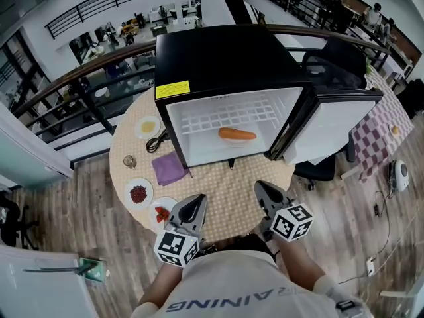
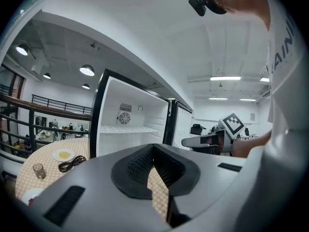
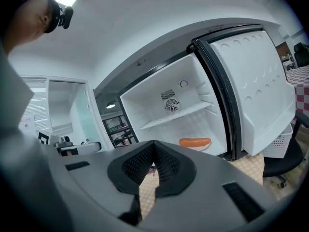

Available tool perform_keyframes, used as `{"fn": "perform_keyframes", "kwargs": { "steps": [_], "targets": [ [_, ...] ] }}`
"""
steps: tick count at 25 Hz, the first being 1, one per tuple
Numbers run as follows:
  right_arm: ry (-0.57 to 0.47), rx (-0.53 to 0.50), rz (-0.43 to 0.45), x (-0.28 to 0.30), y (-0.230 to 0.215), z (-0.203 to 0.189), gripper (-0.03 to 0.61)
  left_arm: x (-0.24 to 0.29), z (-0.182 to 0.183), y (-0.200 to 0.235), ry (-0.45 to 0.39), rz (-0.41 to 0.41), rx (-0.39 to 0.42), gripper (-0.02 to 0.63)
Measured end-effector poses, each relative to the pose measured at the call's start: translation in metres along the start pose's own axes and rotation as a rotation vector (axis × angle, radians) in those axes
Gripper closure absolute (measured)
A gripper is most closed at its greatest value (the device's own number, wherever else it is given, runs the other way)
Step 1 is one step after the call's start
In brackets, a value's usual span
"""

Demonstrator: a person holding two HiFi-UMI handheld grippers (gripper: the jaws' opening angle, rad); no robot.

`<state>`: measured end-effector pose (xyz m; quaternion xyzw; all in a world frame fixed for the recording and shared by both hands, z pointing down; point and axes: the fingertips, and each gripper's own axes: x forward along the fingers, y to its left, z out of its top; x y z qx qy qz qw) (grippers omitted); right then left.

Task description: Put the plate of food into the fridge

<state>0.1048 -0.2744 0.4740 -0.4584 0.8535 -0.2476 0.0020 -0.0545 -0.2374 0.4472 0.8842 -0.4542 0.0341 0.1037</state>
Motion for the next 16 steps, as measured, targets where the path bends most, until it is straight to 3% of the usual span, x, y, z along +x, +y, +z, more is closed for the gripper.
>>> {"fn": "perform_keyframes", "kwargs": {
  "steps": [16],
  "targets": [
    [0.042,-0.005,0.022,0.01,0.005,-0.013,0.557,-0.005,-0.004,0.005,0.007,0.009,0.001,0.604]
  ]
}}
